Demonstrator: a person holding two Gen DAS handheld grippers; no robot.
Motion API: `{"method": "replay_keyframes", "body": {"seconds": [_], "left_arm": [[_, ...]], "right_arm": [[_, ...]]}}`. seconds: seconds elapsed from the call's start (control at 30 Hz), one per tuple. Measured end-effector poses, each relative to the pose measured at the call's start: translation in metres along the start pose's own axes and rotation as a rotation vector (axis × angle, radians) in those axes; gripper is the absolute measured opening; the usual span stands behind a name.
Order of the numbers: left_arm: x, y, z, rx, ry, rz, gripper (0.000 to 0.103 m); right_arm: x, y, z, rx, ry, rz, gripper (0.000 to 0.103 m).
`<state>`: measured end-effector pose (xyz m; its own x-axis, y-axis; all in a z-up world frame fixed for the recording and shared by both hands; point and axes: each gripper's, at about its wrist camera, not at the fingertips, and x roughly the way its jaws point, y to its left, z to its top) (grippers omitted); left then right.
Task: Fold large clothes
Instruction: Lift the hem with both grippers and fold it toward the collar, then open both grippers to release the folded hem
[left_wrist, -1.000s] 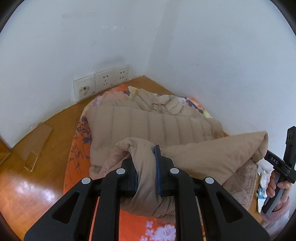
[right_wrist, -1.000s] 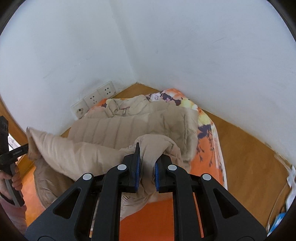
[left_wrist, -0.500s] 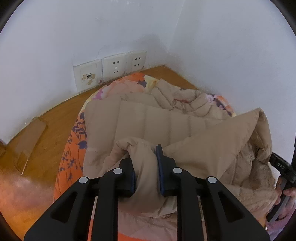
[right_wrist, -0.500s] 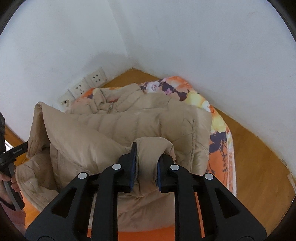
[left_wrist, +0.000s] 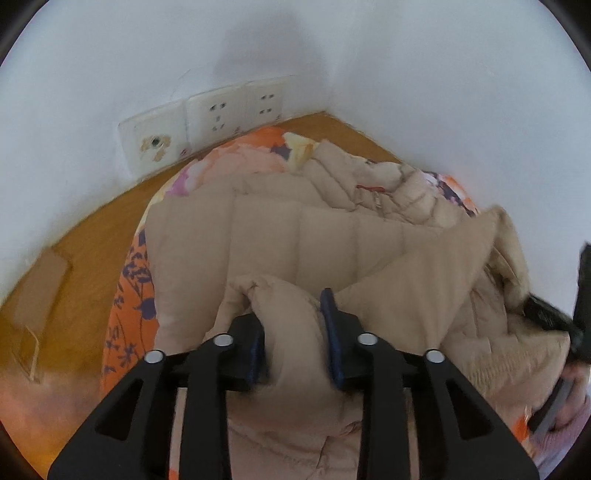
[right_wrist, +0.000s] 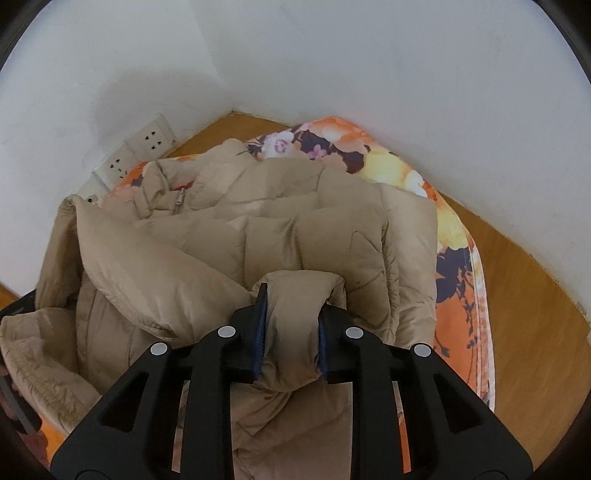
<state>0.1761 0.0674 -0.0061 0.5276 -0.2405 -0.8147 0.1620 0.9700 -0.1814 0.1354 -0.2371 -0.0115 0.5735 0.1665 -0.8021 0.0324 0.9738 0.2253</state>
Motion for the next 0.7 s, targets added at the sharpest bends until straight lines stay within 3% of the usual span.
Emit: {"method": "replay_keyframes", "body": {"seconds": [0.2,0.3,0.4,0.6,0.7], "left_arm": [[-0.032,-0.004,-0.005,0.069,-0.020,-0.033,0.066],[-0.048,-0.006,-0.009,0.113,-0.039,0.011,0.077],[-0.064,-0.007,-0.012,0.163,-0.064,0.049,0.077],[-0.073,0.009,-0.024,0.153,-0.043,0.072,0.077],[-0.069,0.020,-0.028,0.152,-0.023,0.087,0.077]], "right_arm": [[0.005,0.003,0.001,0.004,0.003,-0.030,0.022],[0.004,0.007,0.001,-0.002,0.002,-0.051,0.022],[0.002,0.007,0.002,0.015,0.004,-0.043,0.024],[-0.026,0.003,0.007,0.011,-0.002,-0.008,0.031],[-0.044,-0.004,0.008,0.020,0.004,0.049,0.042]]}}
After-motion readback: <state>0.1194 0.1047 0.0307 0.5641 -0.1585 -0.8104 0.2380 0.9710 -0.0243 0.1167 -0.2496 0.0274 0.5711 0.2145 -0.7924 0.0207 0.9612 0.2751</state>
